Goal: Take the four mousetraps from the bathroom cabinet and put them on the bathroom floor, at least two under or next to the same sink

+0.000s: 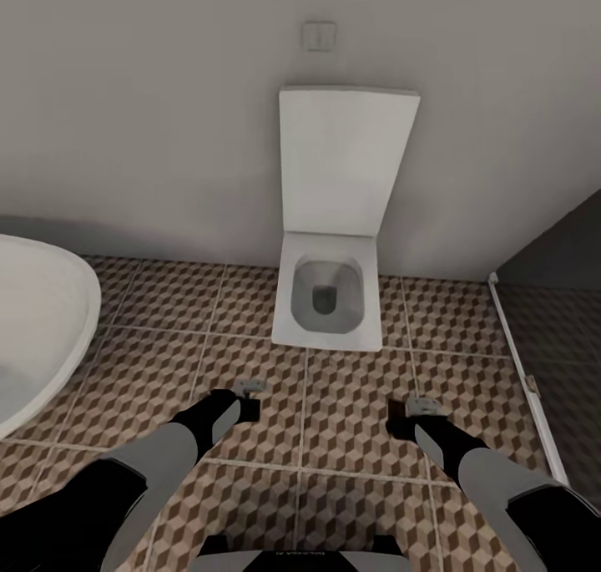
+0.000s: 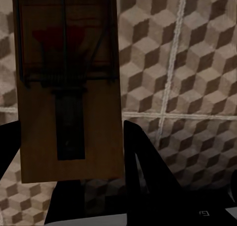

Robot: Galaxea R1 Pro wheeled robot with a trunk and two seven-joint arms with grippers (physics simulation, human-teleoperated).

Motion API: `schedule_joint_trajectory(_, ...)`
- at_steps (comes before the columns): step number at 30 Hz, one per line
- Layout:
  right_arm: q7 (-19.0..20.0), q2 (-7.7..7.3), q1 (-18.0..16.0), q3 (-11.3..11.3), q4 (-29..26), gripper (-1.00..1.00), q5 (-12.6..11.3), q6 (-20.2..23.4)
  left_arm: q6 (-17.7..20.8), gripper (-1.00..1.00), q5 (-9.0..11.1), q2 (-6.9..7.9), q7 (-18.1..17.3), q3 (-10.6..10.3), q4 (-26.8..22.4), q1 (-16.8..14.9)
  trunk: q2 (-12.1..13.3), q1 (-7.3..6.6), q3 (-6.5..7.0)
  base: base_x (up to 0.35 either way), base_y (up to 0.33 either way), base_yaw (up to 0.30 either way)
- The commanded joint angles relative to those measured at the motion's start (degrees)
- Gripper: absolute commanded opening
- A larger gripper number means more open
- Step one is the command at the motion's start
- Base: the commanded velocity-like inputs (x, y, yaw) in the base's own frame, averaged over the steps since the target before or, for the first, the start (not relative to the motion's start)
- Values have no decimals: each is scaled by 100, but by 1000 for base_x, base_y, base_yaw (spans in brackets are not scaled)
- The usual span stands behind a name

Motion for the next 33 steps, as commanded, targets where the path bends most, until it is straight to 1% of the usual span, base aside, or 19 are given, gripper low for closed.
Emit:
schedule_joint_trajectory(1,-22,-4,0,45,-18,-100,-79,1,29,-100,46,0,43,-42,-11,-1,-43,22,-31,0,0,0)
schedule_joint_trajectory(5,-22,-3,-2,47,-26,-100,-72,-139,16,-100,46,-3,81,-42,-10,-2,-204,110,-140,0,0,0)
schedule_joint_trajectory(9,-27,0,-3,47,-28,-100,-70,-177,9,-100,46,-3,101,-42,-8,0,-364,198,-250,0,0,0)
schedule_joint_trajectory(16,-30,0,-19,53,-31,-100,-62,-205,-144,-100,46,-4,113,-42,-10,-2,-645,352,-441,0,0,0)
schedule_joint_trajectory(25,-31,1,-52,54,-31,-100,-55,-430,-242,-100,50,-3,114,-37,-54,-2,-1006,549,-688,0,0,0)
schedule_joint_trajectory(33,-31,2,-55,54,-32,-100,-52,-520,-551,-100,54,0,115,-36,-67,-2,-1327,725,-907,0,0,0)
